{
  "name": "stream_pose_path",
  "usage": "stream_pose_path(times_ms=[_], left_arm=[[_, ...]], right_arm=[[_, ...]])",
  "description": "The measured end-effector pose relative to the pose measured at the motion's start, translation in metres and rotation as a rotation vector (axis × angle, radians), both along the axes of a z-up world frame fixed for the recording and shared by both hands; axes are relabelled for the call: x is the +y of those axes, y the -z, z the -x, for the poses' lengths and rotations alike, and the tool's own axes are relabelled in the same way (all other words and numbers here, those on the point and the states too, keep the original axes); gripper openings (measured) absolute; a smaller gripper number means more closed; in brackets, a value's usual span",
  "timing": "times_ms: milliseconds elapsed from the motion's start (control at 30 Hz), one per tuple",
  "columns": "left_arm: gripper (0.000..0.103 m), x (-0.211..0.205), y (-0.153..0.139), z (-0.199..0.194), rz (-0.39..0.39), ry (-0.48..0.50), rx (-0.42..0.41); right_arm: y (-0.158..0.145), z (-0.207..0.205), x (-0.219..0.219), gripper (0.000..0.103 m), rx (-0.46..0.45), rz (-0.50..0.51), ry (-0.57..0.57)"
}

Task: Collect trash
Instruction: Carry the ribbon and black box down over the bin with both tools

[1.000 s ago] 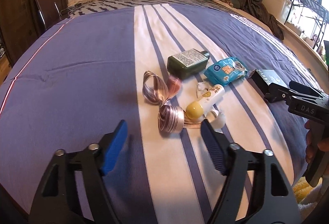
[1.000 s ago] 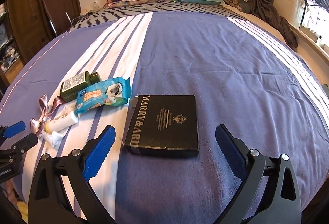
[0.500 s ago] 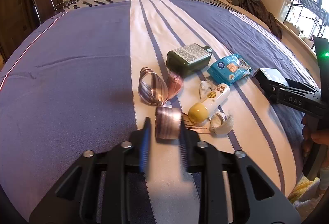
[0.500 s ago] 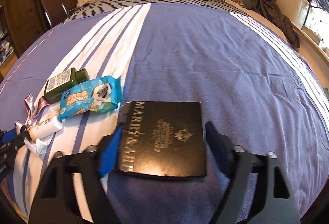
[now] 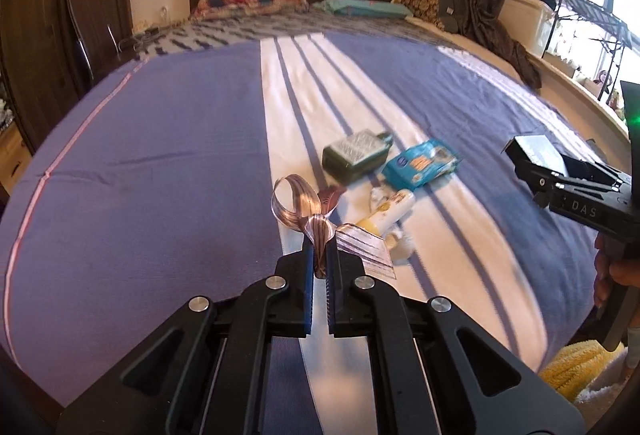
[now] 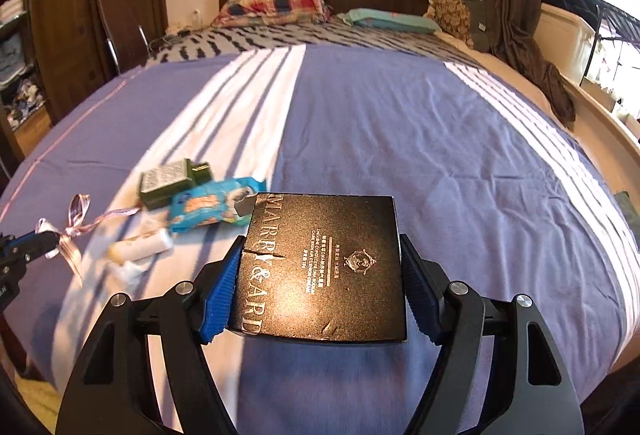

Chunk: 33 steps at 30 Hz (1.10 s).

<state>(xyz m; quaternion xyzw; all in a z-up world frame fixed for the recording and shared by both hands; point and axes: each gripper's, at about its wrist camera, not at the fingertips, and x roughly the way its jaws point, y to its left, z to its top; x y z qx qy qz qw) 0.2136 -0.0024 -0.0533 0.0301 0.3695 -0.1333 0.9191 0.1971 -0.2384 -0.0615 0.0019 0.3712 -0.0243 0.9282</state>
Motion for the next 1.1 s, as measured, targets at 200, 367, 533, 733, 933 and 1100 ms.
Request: stream_pose_path(times_ms=[200, 367, 533, 733, 933, 1100], left_arm=[[0.004, 0.0, -0.03, 0.042, -0.001, 0.012, -0.055], [0.004, 0.0, -0.044, 0.081, 0.005, 0.024, -0.091], [0.004, 0.0, -0.05, 0.118, 0.016, 0.04, -0.115], [0.004, -0.002, -0.047, 0.16, 0.021, 0.069, -0.124], [0.004, -0.005, -0.035, 0.193, 0.025, 0.102, -0.111], [0.004, -0.014, -0.016, 0.215, 0.019, 0.137, -0.075]], right_arm=[[-0.027, 0.042, 0.007, 0.073, -0.049, -0.01, -0.039], [-0.041, 0.077, 0.016, 0.073, -0.08, -0.014, -0.075], [-0.05, 0.115, 0.025, 0.073, -0.106, -0.015, -0.108], [-0.051, 0.161, 0.032, 0.073, -0.125, -0.018, -0.138], [-0.037, 0.194, 0.032, 0.074, -0.11, -0.033, -0.15], [-0.017, 0.216, 0.03, 0.074, -0.074, -0.06, -0.151]])
